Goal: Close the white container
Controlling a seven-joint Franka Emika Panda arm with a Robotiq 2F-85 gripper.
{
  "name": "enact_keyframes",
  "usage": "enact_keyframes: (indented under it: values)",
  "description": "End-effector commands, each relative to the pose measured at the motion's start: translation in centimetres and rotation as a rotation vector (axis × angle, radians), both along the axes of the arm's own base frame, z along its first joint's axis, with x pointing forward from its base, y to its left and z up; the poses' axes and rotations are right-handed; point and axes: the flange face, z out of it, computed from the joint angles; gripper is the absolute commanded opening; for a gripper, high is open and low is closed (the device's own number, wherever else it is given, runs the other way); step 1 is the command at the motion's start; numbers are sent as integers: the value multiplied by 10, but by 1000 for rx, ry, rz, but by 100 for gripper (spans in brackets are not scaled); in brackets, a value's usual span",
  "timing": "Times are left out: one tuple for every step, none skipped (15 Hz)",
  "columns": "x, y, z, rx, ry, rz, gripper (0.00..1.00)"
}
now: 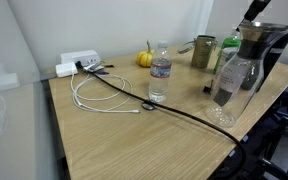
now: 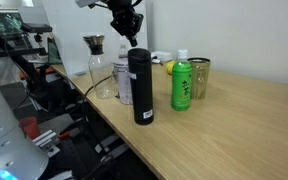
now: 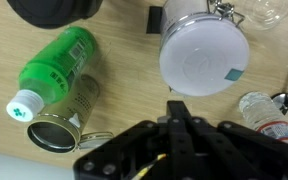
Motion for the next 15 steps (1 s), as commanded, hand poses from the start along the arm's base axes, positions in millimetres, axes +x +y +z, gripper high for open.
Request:
enact_keyframes:
  values:
    - [-13,-15,1,25,62,4,0]
    - [-17,-20,1,30,79,4,0]
    - [-21,-26,2,33,96,4,0]
    - [-26,-31,4,38,111,11,0]
    - [-30,-37,5,39,125,17,0]
    - [-34,-43,7,40,138,27,3]
    - [-39,-48,9,43,152,40,12]
    - [-43,-52,10,46,164,55,26]
    - [-48,-56,12,46,177,67,32]
    - [-52,-59,13,49,195,86,39]
    - [-44,-54,12,51,173,48,20]
    - [-48,-56,14,54,182,59,27]
    - [-49,-57,15,55,183,64,33]
    - [-50,-57,15,55,182,66,38]
    - [-50,-57,15,55,183,67,39]
